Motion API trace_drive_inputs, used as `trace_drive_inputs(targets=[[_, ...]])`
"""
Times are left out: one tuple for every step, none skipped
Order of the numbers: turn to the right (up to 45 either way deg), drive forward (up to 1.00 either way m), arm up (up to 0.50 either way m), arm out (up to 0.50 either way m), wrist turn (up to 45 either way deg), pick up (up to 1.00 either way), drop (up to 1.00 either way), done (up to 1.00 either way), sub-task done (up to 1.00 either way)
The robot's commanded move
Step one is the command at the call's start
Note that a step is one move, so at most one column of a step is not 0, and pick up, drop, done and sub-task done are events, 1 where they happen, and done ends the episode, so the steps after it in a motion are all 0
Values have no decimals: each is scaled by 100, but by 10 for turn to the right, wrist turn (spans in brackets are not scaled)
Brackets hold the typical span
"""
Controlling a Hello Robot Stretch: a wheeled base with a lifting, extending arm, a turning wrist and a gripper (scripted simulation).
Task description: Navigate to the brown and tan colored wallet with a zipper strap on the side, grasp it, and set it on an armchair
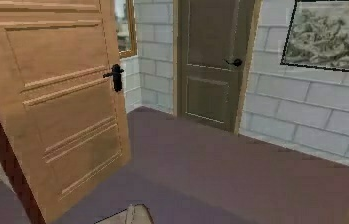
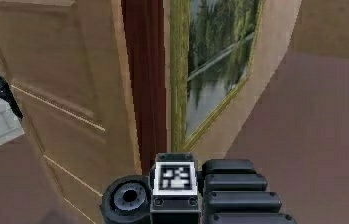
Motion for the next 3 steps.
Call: trace_drive_inputs(targets=[[-90, 0, 0, 0, 0, 0, 0, 0, 0], [0, 15, 0, 0, 0, 0, 0, 0, 0], [390, 0, 0, 0, 0, 0, 0, 0, 0]])
